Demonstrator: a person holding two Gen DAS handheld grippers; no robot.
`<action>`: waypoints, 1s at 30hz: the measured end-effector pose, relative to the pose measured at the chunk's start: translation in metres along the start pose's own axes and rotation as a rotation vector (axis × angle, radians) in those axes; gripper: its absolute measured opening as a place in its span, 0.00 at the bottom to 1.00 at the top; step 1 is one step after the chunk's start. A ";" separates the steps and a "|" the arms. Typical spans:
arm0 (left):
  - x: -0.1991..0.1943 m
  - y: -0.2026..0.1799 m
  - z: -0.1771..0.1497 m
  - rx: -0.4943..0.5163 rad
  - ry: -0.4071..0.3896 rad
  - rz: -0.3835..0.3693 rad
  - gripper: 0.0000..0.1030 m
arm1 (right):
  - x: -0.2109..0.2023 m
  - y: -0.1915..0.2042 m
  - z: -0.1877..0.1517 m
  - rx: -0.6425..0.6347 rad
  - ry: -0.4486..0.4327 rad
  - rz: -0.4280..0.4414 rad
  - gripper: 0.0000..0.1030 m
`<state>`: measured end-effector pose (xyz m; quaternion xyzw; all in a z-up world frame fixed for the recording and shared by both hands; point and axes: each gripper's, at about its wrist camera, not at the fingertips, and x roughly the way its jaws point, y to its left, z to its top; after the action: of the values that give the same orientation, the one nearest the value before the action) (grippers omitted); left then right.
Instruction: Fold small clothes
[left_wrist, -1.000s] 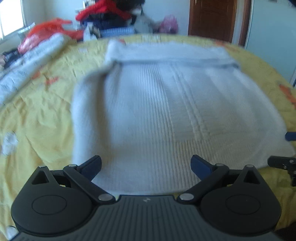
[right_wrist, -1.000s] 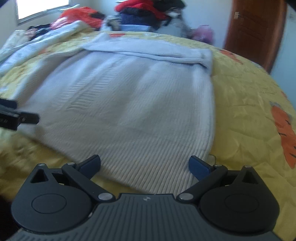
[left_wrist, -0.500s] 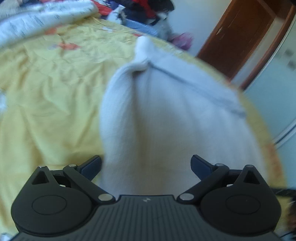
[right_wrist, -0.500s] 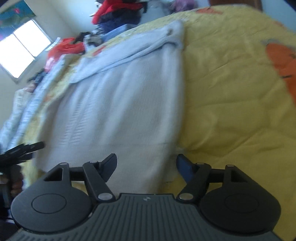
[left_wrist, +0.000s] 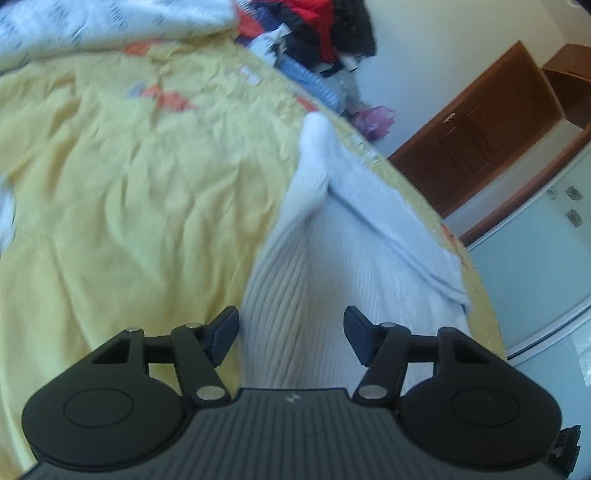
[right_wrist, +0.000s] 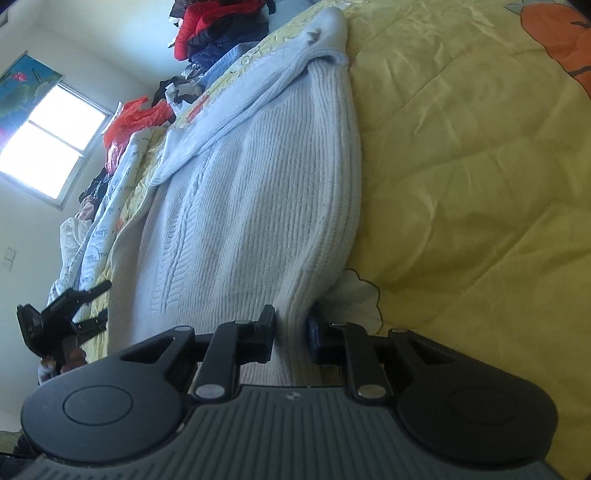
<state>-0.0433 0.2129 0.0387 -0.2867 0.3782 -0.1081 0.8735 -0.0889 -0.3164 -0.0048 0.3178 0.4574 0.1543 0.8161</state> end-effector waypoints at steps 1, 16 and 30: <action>0.002 0.000 0.006 0.014 -0.003 -0.014 0.60 | 0.000 -0.001 0.000 0.005 0.001 0.003 0.26; 0.029 0.000 0.016 0.195 0.148 -0.148 0.41 | 0.001 0.000 -0.001 0.022 0.001 0.006 0.26; 0.005 0.015 -0.014 0.219 0.233 -0.159 0.26 | 0.004 -0.001 0.004 0.070 0.030 0.049 0.39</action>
<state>-0.0502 0.2176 0.0192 -0.2043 0.4389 -0.2500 0.8385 -0.0835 -0.3168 -0.0067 0.3548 0.4666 0.1631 0.7936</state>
